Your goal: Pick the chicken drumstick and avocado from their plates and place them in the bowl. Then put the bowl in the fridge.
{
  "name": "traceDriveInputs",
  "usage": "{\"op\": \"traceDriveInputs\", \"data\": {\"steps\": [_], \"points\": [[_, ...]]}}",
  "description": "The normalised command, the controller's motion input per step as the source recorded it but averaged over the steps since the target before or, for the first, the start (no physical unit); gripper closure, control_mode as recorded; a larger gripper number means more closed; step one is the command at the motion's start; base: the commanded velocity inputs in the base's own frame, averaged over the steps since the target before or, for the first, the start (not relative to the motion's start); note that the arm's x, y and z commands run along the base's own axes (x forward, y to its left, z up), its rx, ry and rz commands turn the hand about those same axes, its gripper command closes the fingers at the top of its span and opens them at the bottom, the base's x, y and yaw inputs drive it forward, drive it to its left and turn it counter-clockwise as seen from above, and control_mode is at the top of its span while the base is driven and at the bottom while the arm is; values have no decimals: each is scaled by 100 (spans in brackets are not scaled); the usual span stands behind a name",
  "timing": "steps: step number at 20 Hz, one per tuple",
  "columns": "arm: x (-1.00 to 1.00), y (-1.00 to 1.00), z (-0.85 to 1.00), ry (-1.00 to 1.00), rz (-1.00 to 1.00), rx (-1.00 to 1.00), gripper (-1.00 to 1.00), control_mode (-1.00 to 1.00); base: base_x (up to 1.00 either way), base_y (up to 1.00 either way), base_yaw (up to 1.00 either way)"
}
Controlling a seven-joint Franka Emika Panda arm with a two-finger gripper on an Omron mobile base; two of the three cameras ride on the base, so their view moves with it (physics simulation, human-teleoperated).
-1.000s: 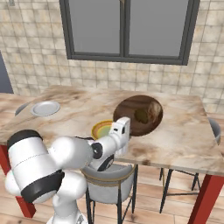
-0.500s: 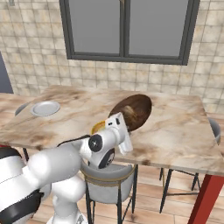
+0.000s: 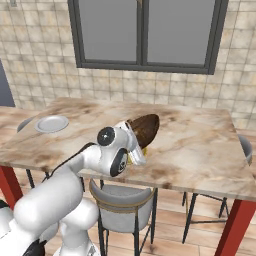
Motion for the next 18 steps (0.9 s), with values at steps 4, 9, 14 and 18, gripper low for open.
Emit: {"op": "traceDriveInputs", "data": {"steps": [4, 9, 14, 18], "points": [[-2, 14, 37, 20, 12, 3, 100, -100, 0, 0, 0], [-12, 12, 27, 12, 9, 6, 100, -100, 0, 0, 0], [-15, 12, 21, 13, 4, 8, 100, -100, 0, 0, 0], [-17, 14, 18, 2, 0, 14, 100, -100, 0, 0, 0]]}}
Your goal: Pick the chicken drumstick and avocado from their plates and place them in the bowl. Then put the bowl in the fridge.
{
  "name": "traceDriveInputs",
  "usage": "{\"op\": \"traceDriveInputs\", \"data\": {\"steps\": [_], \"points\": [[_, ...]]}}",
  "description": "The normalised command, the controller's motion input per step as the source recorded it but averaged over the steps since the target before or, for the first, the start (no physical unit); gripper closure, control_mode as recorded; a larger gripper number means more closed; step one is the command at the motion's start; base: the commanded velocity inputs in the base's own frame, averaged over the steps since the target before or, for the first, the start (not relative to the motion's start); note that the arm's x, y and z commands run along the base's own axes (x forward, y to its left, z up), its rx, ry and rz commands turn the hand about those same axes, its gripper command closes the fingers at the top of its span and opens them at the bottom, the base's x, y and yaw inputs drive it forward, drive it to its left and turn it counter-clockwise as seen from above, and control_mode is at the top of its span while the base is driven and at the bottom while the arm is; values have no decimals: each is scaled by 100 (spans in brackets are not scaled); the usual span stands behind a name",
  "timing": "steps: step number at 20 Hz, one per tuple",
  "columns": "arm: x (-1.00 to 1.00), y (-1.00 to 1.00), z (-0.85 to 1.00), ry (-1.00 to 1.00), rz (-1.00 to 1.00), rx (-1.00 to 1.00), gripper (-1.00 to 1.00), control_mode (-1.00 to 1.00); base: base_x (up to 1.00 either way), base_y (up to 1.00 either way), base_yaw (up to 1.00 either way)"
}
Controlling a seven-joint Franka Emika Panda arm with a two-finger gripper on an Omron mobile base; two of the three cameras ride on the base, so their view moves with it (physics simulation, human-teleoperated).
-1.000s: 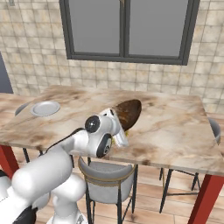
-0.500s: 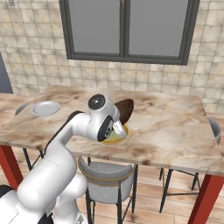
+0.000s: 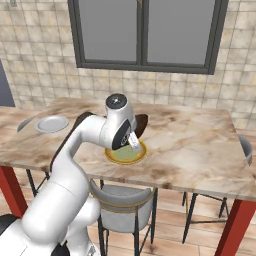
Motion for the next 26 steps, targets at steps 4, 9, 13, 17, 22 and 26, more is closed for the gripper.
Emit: {"op": "traceDriveInputs", "data": {"steps": [4, 9, 13, 17, 22, 26], "points": [[-19, 13, 19, 0, 0, 19, 100, -100, 0, 0, 0], [-26, 14, 17, 0, 0, 20, 100, -100, 0, 0, 0], [-25, 25, 6, 0, 0, 9, 100, -100, 0, 0, 0], [-17, 30, 11, 0, -4, 2, 100, -100, 0, 0, 0], [-25, 35, 5, 1, -13, 0, 100, -100, 0, 0, 0], [-32, 31, 0, 0, -20, 0, 100, -100, 0, 0, 0]]}}
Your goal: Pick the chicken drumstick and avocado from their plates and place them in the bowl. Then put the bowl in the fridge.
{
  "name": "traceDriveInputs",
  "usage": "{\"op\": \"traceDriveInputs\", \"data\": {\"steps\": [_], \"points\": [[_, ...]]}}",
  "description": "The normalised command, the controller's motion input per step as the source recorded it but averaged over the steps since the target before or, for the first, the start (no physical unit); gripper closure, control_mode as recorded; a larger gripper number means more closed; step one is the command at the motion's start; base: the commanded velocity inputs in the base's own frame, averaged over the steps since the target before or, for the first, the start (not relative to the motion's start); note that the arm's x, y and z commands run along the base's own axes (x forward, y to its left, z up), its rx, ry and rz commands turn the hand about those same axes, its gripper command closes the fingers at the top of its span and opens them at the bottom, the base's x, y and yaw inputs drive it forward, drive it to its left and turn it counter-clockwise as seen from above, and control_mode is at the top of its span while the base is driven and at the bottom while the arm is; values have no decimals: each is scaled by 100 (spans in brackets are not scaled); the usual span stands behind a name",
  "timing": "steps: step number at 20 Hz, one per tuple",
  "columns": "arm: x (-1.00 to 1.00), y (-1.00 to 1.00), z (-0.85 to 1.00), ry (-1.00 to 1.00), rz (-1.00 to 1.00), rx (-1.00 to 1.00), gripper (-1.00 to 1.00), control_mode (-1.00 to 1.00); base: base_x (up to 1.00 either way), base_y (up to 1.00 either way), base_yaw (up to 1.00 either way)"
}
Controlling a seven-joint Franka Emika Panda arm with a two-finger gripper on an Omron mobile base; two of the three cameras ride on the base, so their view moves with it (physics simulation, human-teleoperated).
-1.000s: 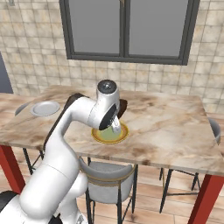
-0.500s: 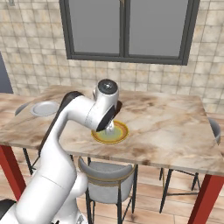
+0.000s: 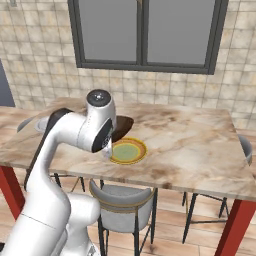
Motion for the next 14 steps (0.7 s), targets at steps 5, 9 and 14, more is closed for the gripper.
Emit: {"op": "traceDriveInputs", "data": {"steps": [5, 9, 14], "points": [[-23, 31, -5, 0, -21, 0, 100, -100, 0, 0, 0], [-6, 25, 0, -6, -13, 4, 100, -100, 0, 0, 0], [-2, 13, -7, -10, -5, 6, 100, -100, 0, 0, 0]]}}
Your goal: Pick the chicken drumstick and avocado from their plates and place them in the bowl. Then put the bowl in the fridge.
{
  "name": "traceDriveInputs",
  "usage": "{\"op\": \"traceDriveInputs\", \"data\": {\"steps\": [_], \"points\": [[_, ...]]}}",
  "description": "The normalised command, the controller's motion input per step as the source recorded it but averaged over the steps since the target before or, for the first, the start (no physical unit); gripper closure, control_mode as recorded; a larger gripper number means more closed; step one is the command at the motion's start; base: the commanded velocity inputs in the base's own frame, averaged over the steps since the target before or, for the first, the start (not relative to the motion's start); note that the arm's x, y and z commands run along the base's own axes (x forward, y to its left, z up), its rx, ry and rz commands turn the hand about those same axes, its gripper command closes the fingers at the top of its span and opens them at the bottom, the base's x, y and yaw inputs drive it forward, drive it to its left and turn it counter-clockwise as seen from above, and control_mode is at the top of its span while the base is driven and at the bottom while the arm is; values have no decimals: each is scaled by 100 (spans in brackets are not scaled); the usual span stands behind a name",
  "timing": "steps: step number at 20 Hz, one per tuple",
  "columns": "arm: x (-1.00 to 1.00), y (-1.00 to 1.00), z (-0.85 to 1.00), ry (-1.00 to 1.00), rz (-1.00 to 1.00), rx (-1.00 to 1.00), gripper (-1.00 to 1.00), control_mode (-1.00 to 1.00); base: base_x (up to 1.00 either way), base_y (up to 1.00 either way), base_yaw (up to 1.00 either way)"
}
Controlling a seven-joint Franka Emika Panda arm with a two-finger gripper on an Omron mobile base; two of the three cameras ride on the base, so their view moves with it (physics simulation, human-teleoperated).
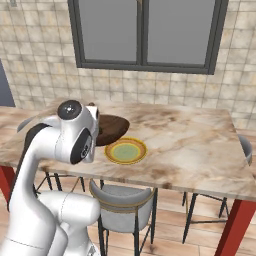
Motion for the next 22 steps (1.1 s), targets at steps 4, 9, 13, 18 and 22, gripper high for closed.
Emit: {"op": "traceDriveInputs", "data": {"steps": [4, 9, 13, 18, 22], "points": [[0, 6, -7, -10, 0, 7, 100, -100, 0, 0, 0], [1, 3, -4, -14, 0, 1, 100, -100, 0, 0, 0], [0, 3, 0, -18, 0, 0, 100, -100, 0, 0, 0], [0, 3, 0, -9, 0, -3, 100, -100, 0, 0, 0], [0, 3, 0, -1, 0, -6, 100, -100, 0, 0, 0]]}}
